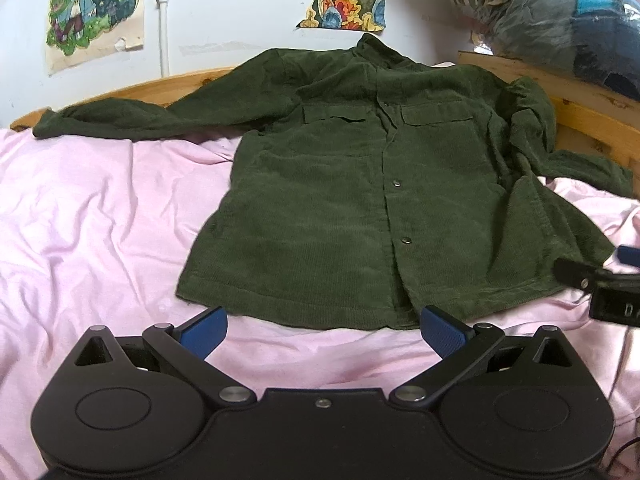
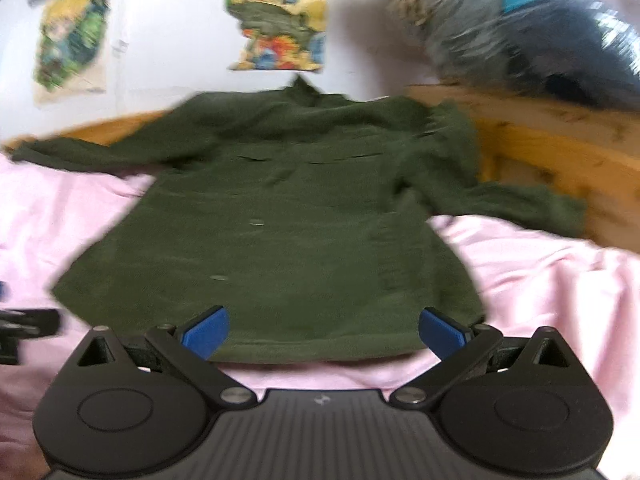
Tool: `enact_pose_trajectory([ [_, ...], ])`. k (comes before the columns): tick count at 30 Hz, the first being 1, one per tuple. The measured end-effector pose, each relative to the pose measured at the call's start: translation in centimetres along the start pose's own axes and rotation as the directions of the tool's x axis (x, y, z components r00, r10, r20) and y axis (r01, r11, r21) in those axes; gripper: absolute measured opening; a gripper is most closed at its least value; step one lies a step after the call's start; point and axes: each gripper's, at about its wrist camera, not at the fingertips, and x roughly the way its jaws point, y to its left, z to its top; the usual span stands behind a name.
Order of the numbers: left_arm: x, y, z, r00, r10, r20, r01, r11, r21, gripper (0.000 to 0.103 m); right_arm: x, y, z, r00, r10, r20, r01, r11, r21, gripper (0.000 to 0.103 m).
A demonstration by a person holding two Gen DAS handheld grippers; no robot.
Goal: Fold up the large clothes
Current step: 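Reach the right tool to the shirt's sleeve cuff and close on it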
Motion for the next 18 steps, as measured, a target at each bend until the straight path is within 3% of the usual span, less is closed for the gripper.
enact_pose_trajectory([
  [4,0.0,-0.7,0.1,0.999,0.052,0.010,-0.053,0.996,0.067,0.102,0.3,-0.8,0.5,0.993,-0.110,-0.038,0.111,0.993,0.038,0.103],
  [10,0.3,-0.5,1.1,0.999,0.004,-0.033,-0.003,1.000,0.015,0.102,-0.9,-3.2,1.5,0.990,-0.143,-0.001,0.142,0.980,0.138,0.103],
  [18,1.2,-0.4,4.7,0.998,0.023,-0.056,-0.023,1.000,0.003,0.102,-1.1,-5.8,2.5,0.985,-0.173,-0.002,0.170,0.961,0.220,0.103],
])
